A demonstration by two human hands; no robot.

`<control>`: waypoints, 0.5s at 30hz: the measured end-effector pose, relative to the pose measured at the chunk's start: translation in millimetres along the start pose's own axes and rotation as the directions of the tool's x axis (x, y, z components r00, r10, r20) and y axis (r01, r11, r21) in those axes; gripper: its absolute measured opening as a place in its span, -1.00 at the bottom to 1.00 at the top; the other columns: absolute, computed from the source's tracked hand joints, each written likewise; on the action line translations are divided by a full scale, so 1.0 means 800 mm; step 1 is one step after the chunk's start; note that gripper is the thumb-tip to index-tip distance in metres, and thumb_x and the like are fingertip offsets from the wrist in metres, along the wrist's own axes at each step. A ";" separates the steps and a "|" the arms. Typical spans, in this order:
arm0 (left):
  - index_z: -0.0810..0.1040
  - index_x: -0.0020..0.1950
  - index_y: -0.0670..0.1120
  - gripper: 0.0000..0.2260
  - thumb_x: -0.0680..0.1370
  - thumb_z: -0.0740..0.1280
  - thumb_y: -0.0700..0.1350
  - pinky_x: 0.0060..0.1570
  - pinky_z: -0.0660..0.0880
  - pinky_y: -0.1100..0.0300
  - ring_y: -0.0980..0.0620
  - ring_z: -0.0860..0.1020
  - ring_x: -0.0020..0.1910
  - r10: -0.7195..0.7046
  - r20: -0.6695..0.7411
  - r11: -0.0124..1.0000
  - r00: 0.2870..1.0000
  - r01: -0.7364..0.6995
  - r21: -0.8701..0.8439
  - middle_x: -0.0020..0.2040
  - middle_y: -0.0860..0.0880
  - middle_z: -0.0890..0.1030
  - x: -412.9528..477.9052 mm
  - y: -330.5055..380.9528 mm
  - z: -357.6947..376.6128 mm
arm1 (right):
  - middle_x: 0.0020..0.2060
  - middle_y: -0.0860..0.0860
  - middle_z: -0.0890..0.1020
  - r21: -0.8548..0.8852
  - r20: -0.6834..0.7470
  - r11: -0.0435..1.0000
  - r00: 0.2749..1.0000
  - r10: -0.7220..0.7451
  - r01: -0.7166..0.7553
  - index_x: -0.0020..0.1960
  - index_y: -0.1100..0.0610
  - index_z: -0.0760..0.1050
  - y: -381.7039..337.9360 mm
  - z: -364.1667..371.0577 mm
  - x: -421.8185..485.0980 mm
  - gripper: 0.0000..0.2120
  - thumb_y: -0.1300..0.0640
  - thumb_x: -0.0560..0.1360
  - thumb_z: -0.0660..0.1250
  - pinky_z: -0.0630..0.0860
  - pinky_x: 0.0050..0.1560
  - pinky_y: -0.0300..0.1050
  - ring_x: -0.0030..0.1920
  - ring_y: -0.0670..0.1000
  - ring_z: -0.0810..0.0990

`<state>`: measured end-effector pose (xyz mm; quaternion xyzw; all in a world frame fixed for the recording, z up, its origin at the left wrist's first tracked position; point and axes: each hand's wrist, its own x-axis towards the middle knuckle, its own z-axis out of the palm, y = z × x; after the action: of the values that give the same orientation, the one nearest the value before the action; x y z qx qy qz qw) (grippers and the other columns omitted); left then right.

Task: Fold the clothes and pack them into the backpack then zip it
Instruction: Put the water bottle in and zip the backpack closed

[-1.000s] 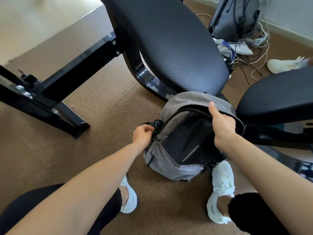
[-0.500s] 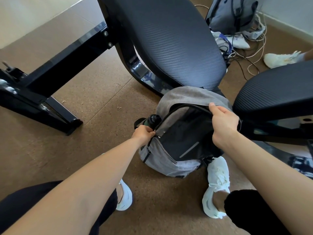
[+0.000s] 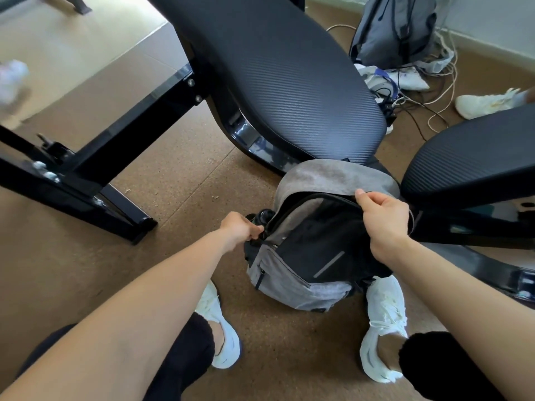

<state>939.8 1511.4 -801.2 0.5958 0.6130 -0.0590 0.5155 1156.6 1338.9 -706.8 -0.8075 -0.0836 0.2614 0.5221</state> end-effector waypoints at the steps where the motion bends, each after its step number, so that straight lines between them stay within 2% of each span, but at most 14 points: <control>1: 0.70 -0.23 -0.20 -0.77 0.52 0.53 -0.07 -0.24 0.46 0.18 0.07 0.51 -0.40 0.013 0.006 1.000 1.000 -0.013 -0.001 -0.47 0.05 0.62 -0.007 0.009 -0.005 | -0.32 0.07 0.46 -0.011 -0.003 1.000 1.000 -0.018 0.018 -0.14 0.35 0.61 0.000 -0.001 -0.001 -0.64 0.02 0.59 0.40 0.41 -0.22 -0.16 -0.27 -0.03 0.40; 2: 0.69 -0.26 -0.18 -0.77 0.53 0.52 -0.07 -0.27 0.43 0.20 0.07 0.48 -0.41 0.039 0.011 0.999 0.999 -0.038 -0.014 -0.51 0.07 0.59 -0.015 0.019 -0.009 | -0.33 0.07 0.46 -0.019 -0.003 0.999 1.000 -0.031 0.031 -0.16 0.34 0.61 0.000 -0.001 -0.001 -0.64 0.02 0.59 0.40 0.41 -0.22 -0.17 -0.28 -0.04 0.39; 6: 0.71 -0.14 -0.18 -0.82 0.53 0.52 -0.07 -0.42 0.43 0.30 0.12 0.47 -0.39 0.170 -0.002 0.971 0.986 -0.168 -0.169 -0.35 0.02 0.66 -0.056 0.081 -0.027 | -0.41 -0.04 0.51 -0.047 -0.011 0.996 0.997 -0.071 0.070 -0.28 0.15 0.62 -0.001 0.002 -0.002 -0.67 0.01 0.59 0.39 0.48 -0.11 -0.09 -0.29 -0.07 0.44; 9: 0.69 -0.21 -0.14 -0.80 0.56 0.49 -0.06 -0.42 0.43 0.35 0.19 0.45 -0.45 0.294 0.006 0.944 0.956 -0.289 -0.161 -0.33 0.01 0.66 -0.093 0.119 -0.043 | -0.48 -0.10 0.50 -0.070 -0.009 0.992 0.994 -0.109 0.108 -0.33 0.08 0.60 -0.003 0.005 -0.002 -0.66 0.01 0.59 0.39 0.48 -0.12 -0.06 -0.32 -0.07 0.45; 13: 0.72 -0.14 -0.19 -0.76 0.58 0.46 -0.02 -0.27 0.43 0.25 0.12 0.48 -0.35 0.315 -0.048 0.946 0.948 -0.317 -0.070 -0.32 0.03 0.64 -0.114 0.110 -0.048 | -0.48 -0.01 0.45 -0.121 0.036 0.974 0.982 -0.187 0.190 -0.31 0.22 0.58 -0.004 0.007 -0.006 -0.61 0.01 0.60 0.36 0.42 -0.23 -0.04 -0.37 -0.04 0.38; 15: 0.72 -0.11 -0.20 -0.73 0.58 0.45 0.01 -0.28 0.40 0.25 0.15 0.46 -0.38 0.300 -0.061 0.950 0.952 -0.304 -0.076 -0.35 0.05 0.61 -0.115 0.102 -0.044 | -0.47 0.01 0.48 -0.210 0.075 0.946 0.969 -0.236 0.247 -0.30 0.25 0.57 -0.008 0.007 -0.010 -0.59 0.00 0.62 0.33 0.42 -0.24 -0.05 -0.39 -0.03 0.41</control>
<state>962.2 1497.0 -676.5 0.6615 0.5291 0.0612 0.5280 1147.4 1343.1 -700.0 -0.8368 -0.2229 0.2045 0.4563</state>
